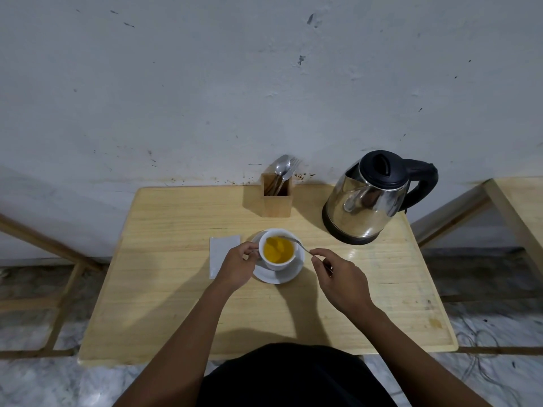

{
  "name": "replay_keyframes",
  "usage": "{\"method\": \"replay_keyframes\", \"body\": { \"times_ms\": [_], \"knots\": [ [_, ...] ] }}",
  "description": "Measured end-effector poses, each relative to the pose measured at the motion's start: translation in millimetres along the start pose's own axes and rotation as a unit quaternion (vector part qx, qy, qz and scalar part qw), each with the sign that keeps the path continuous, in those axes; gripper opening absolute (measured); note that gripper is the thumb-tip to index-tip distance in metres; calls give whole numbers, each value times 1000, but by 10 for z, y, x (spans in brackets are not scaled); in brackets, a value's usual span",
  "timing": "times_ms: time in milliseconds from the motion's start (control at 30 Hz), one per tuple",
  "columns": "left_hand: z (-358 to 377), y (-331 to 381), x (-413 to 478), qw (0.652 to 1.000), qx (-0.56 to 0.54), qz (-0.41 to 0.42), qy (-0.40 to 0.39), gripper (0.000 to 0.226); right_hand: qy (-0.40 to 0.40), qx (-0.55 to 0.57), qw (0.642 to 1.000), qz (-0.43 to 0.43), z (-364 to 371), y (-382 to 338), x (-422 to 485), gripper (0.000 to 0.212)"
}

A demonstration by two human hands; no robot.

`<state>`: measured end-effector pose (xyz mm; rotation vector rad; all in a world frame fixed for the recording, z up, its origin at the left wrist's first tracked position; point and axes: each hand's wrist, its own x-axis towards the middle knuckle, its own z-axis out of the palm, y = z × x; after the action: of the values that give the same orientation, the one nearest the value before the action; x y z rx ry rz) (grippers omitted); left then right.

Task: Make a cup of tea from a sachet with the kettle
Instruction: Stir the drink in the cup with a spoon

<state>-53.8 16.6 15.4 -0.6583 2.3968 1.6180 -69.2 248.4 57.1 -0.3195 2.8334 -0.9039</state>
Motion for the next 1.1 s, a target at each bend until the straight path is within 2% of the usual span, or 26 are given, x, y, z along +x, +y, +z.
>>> {"method": "replay_keyframes", "body": {
  "times_ms": [333,433,533,667,800,933,1100],
  "knots": [
    [4,-13,6,1000,6,0,3,22,-15,14,999,28,12,24,-41,25],
    [-2,-11,25,1000,9,-3,4,23,-22,137,987,85,37,52,-44,26],
    [-36,-23,44,1000,18,5,-6,22,14,298,941,158,55,102,-30,26],
    [-70,-42,79,999,26,6,-21,23,38,366,903,220,154,234,-8,19],
    [-65,-43,83,999,28,2,-23,23,20,342,904,254,348,347,84,18],
    [-65,-42,71,999,34,9,-19,22,40,322,898,296,544,370,216,19],
    [-74,0,64,998,50,15,-22,24,40,184,915,357,626,358,259,23]
  ]
}}
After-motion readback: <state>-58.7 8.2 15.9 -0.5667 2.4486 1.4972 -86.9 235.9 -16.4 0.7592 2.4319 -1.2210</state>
